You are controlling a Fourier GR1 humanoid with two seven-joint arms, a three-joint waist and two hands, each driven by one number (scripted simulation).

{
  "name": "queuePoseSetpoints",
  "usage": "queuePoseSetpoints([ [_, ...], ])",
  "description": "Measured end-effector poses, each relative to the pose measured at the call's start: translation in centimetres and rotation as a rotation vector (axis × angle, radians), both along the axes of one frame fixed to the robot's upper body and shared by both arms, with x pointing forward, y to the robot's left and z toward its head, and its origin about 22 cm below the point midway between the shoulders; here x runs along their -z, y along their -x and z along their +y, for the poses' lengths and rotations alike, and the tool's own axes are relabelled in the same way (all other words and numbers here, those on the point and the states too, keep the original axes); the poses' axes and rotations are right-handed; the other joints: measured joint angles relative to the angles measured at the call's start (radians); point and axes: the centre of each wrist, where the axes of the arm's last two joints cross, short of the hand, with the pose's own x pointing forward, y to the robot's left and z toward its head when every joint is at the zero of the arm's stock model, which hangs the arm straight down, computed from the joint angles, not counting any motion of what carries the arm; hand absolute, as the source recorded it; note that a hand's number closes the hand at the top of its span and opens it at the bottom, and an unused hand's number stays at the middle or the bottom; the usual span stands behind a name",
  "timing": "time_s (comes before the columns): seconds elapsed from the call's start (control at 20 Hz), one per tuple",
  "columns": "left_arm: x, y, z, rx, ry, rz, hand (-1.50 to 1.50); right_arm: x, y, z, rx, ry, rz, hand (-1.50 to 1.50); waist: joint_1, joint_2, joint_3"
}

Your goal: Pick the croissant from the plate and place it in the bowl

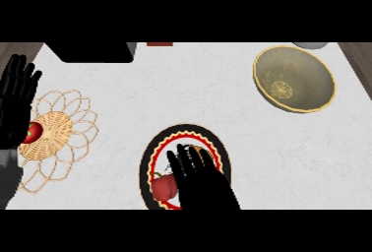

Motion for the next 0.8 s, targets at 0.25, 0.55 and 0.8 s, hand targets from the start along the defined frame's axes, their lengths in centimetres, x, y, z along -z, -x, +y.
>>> queuePoseSetpoints([
  [0.25,0.4,-0.4,0.0,-0.008,0.004,0.005,0.00,1.2,-0.7,-0.2,0.026,0.026,0.036,-1.50,-0.001,0.001,0.000],
  [0.55,0.9,0.1,-0.4,-0.002,0.002,0.005,0.00,4.0,-1.3,-0.5,0.077,0.077,0.066,-1.50,0.000,0.001,0.001],
  [0.8,0.4,0.0,-0.2,-0.003,0.007,0.009,0.00,5.4,-2.4,-0.8,0.097,0.084,0.066,-1.50,0.001,0.001,0.001],
])
